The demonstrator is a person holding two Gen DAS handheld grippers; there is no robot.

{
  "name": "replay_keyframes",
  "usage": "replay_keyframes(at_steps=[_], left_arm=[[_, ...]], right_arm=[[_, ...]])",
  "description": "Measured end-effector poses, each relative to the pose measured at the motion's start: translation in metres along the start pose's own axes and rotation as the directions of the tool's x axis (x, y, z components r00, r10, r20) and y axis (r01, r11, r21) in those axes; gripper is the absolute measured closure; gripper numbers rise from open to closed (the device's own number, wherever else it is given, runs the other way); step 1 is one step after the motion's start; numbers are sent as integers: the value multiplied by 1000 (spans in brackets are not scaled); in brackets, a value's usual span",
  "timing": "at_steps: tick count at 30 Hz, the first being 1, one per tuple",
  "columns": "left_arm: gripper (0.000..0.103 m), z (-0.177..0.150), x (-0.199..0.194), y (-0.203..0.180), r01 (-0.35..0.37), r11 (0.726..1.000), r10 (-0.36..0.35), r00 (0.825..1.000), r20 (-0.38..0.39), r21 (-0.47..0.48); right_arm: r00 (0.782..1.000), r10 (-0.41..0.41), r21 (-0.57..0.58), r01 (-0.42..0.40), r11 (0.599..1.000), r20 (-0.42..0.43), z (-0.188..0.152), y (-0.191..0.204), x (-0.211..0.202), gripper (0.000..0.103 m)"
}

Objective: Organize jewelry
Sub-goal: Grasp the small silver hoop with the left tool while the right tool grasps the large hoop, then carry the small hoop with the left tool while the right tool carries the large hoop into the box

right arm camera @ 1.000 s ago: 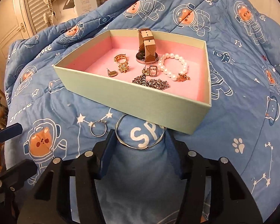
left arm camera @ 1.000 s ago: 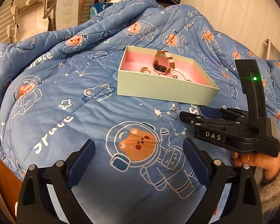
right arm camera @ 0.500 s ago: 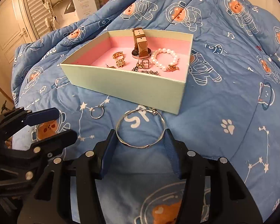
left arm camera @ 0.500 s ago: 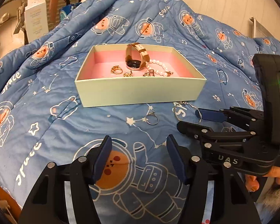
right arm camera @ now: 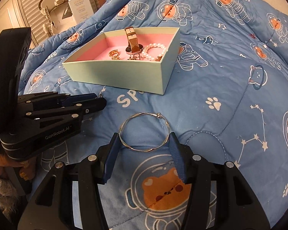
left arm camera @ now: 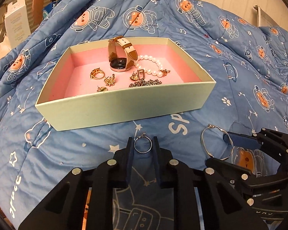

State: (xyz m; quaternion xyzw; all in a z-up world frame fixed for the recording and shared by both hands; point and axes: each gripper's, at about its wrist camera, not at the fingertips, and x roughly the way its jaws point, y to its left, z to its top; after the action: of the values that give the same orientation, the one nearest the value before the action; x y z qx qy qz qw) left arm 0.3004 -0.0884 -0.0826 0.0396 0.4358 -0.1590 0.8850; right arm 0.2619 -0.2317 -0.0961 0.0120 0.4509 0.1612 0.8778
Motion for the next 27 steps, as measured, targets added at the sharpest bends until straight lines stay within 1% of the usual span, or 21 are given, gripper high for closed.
replay_keyframes(at_steps=[7, 14, 21, 25, 27], left_arm=[[85, -11, -13, 5, 32, 998, -30, 999, 26, -55], [85, -34, -39, 15, 50, 992, -43, 997, 61, -112], [85, -51, -60, 22, 57, 988, -47, 996, 75, -143], [85, -50, -73, 25, 63, 987, -50, 994, 95, -145], [85, -45, -80, 26, 68, 988, -53, 993, 108, -138]], right_arm=[[1000, -6, -5, 6, 1000, 6, -2, 2, -1, 51], [1000, 12, -4, -12, 1000, 17, -4, 2, -7, 51], [995, 84, -23, -83, 996, 50, -3, 11, -21, 51], [985, 163, -24, -162, 987, 54, 4, 19, -29, 51], [982, 180, -37, -178, 983, 65, 10, 24, -34, 51]])
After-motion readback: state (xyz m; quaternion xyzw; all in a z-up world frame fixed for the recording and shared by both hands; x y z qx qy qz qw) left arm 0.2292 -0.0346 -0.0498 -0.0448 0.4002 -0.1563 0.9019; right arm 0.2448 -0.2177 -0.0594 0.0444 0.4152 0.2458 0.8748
